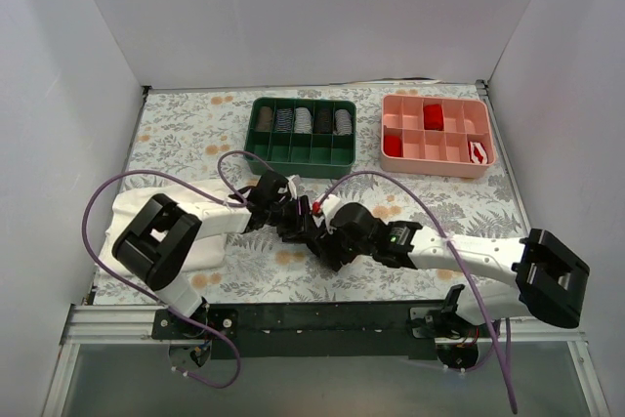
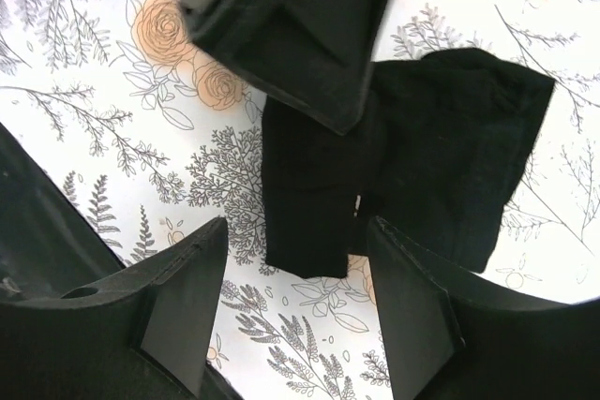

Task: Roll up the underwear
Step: Roll the underwear to the center of the board.

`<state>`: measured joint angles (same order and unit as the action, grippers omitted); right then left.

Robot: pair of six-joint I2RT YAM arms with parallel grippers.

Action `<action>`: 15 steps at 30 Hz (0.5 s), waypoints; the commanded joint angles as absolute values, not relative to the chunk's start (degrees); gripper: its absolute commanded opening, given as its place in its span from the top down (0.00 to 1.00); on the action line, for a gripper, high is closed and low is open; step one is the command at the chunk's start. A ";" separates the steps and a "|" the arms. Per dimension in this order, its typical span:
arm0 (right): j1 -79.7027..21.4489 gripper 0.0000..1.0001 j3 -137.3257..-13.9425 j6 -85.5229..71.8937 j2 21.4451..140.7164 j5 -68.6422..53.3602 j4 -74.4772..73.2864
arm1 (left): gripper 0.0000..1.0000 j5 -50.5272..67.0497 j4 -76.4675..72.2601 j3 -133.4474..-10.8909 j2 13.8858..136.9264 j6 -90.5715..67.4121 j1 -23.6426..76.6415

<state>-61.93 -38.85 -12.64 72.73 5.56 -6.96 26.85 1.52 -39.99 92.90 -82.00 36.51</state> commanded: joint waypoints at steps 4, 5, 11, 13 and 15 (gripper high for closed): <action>-67.93 0.31 -45.17 -8.61 78.47 18.43 -9.49 | 0.55 18.10 13.88 -38.84 97.56 -78.31 37.00; -68.81 0.31 -45.52 -8.61 79.10 19.33 -9.93 | 0.55 18.19 13.97 -38.85 97.65 -78.22 37.00; -73.03 0.32 -45.79 -10.46 83.05 26.71 -11.16 | 0.54 18.81 14.85 -39.99 98.17 -78.22 37.00; -73.74 0.32 -44.66 -11.68 84.19 28.73 -10.99 | 0.54 18.98 14.85 -40.25 98.26 -78.22 37.00; -74.62 0.33 -43.77 -12.83 84.64 29.79 -10.64 | 0.54 18.98 15.03 -40.52 98.35 -78.05 37.09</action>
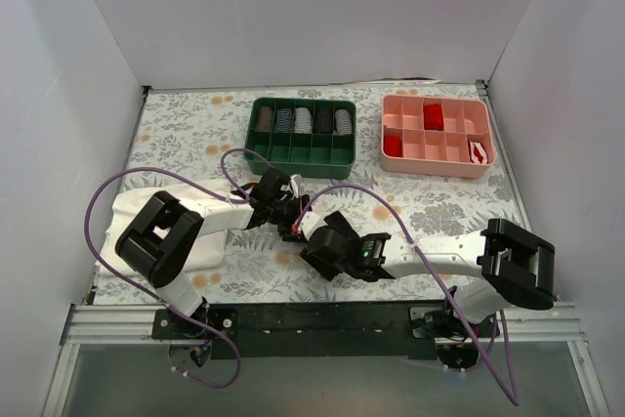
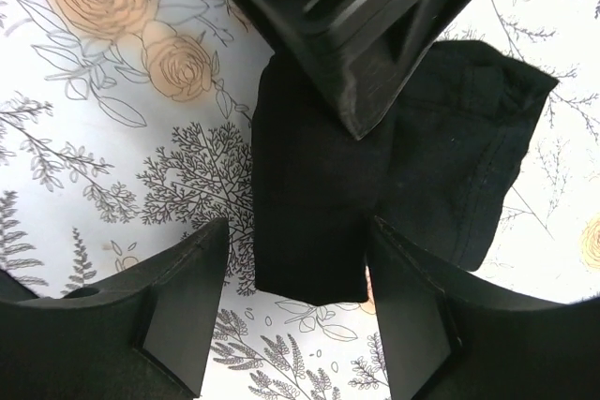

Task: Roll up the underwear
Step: Roll the underwear to the center of the board.

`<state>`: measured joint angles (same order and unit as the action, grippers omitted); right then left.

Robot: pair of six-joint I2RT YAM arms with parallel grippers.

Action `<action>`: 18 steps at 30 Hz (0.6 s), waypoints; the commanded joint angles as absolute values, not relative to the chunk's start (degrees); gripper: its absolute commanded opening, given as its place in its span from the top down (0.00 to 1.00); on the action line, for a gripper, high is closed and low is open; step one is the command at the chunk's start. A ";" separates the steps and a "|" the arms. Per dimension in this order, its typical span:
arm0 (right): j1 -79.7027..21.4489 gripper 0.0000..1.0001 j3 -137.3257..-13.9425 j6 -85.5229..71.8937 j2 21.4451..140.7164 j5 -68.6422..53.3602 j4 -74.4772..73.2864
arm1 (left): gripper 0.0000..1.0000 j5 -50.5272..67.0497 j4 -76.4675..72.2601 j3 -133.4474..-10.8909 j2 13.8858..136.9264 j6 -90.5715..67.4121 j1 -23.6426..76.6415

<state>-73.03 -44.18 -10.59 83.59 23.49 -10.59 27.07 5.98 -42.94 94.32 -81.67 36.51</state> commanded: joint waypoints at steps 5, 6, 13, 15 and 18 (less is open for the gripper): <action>-75.32 0.34 -41.49 -15.37 85.43 33.13 -8.71 | 0.54 19.60 15.21 -40.87 98.53 -77.78 37.09; -75.32 0.35 -41.31 -15.64 85.52 33.66 -8.35 | 0.54 19.77 15.12 -40.87 98.53 -77.78 37.09; -75.32 0.40 -40.08 -15.47 87.10 32.96 -5.80 | 0.54 20.04 15.20 -40.52 98.53 -77.52 37.00; -75.32 0.37 -39.90 -15.90 86.58 34.00 -5.80 | 0.54 20.30 15.21 -40.43 98.53 -77.52 37.00; -75.32 0.36 -39.99 -15.12 84.91 34.19 -5.37 | 0.54 19.95 15.21 -40.25 98.26 -77.61 37.00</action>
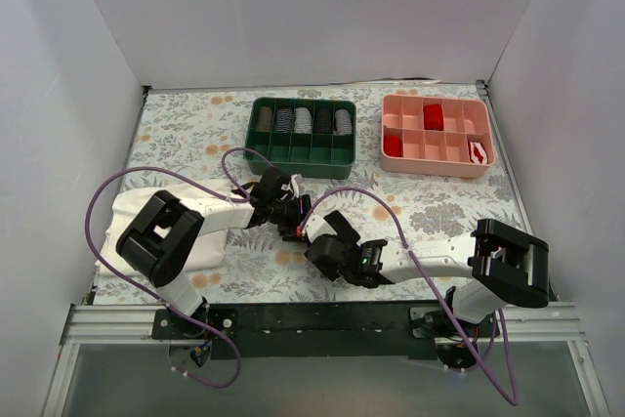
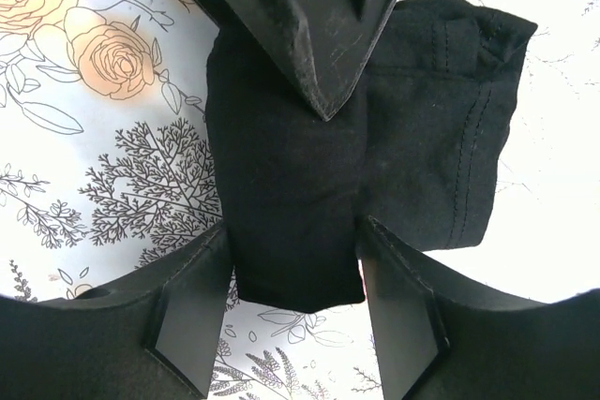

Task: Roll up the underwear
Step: Roll the underwear to the center of the board.

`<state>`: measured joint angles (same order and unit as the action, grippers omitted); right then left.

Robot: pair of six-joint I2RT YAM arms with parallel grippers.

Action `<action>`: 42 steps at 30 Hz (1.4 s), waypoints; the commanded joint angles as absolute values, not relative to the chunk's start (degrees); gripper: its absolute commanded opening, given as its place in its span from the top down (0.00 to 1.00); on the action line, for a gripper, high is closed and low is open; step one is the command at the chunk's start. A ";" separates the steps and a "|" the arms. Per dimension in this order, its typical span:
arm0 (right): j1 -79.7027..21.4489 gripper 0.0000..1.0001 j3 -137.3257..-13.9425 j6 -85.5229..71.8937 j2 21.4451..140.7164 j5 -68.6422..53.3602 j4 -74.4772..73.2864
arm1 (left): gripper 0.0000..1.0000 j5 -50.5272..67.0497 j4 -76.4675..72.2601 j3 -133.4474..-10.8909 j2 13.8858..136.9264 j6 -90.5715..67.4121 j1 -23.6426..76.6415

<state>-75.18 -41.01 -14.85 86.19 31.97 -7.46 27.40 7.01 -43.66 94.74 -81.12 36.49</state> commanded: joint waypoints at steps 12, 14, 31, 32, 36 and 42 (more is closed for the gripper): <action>-75.32 0.74 -38.67 -14.24 84.38 27.79 -3.87 | 0.54 19.42 16.26 -40.87 97.82 -77.34 37.00; -74.89 0.80 -38.06 -14.41 84.02 25.50 -3.26 | 0.54 18.81 16.61 -40.87 97.30 -77.34 37.00; -55.11 0.89 -33.31 -19.94 84.90 -20.82 9.05 | 0.24 6.07 23.55 -44.21 86.14 -81.29 35.77; -54.59 0.89 -33.48 -20.21 86.21 -23.18 9.31 | 0.23 5.54 23.64 -44.30 85.18 -81.56 35.60; -50.90 0.89 -33.13 -22.58 88.76 -29.34 12.56 | 0.23 3.69 23.56 -42.46 79.73 -82.27 35.51; -45.28 0.89 -33.13 -29.17 92.02 -38.75 18.18 | 0.22 6.84 17.87 -34.56 69.89 -82.53 35.51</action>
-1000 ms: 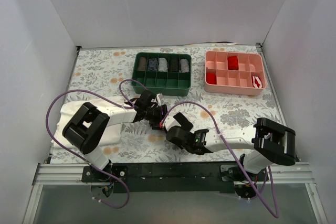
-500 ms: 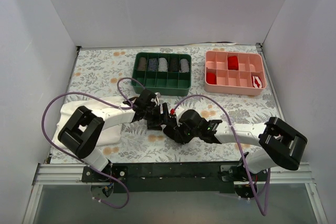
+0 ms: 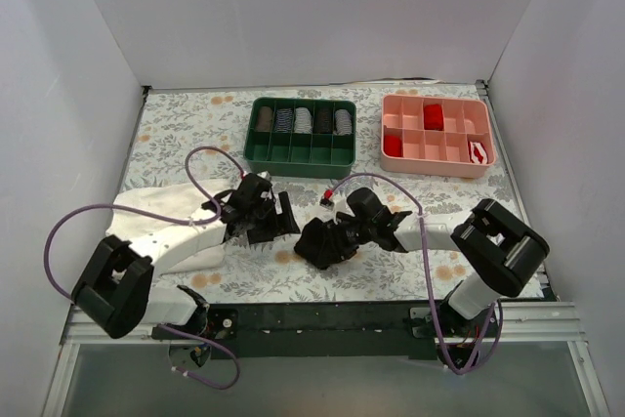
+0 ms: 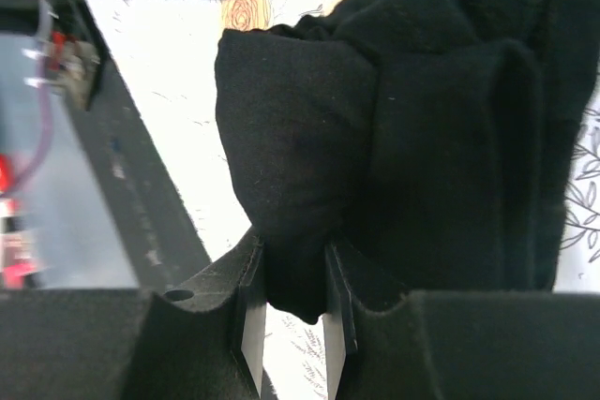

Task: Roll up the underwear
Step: Roll the underwear to the center of the board.

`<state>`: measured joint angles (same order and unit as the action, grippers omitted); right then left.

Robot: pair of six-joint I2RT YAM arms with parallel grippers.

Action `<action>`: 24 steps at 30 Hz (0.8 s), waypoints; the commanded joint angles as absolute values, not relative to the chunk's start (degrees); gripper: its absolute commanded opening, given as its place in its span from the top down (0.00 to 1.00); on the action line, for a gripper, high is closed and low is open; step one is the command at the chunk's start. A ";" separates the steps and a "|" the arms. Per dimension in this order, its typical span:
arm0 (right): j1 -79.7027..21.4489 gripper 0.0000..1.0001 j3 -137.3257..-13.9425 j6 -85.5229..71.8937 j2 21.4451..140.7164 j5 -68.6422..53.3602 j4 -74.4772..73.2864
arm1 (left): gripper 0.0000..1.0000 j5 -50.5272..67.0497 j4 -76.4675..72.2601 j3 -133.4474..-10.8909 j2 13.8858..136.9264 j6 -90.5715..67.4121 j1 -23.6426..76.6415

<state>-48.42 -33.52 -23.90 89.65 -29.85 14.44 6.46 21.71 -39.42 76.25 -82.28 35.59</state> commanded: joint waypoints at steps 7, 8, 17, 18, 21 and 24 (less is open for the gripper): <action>-41.75 0.88 -34.80 -36.20 96.67 -45.52 22.14 | 0.23 14.85 6.16 -25.94 64.07 -81.74 35.77; -41.49 0.88 -34.98 -36.91 97.20 -46.22 21.89 | 0.23 15.03 4.41 -25.41 64.33 -81.65 35.95; -38.14 0.87 -32.61 -49.30 101.42 -51.67 31.54 | 0.23 13.80 -3.33 -24.26 65.04 -83.23 36.65; -37.97 0.87 -32.35 -50.18 101.43 -51.51 32.07 | 0.24 13.54 -3.51 -24.43 65.30 -83.41 36.74; -37.97 0.86 -32.17 -52.03 101.42 -51.15 34.27 | 0.24 12.66 -4.48 -24.35 66.44 -84.46 37.35; -37.97 0.86 -32.08 -52.91 101.34 -50.89 35.24 | 0.25 12.57 -5.71 -24.17 68.20 -86.04 37.70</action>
<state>-38.20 -32.53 -49.45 101.03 -49.69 30.63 13.69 -2.66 -24.12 66.74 -84.18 37.08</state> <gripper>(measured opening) 0.305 0.758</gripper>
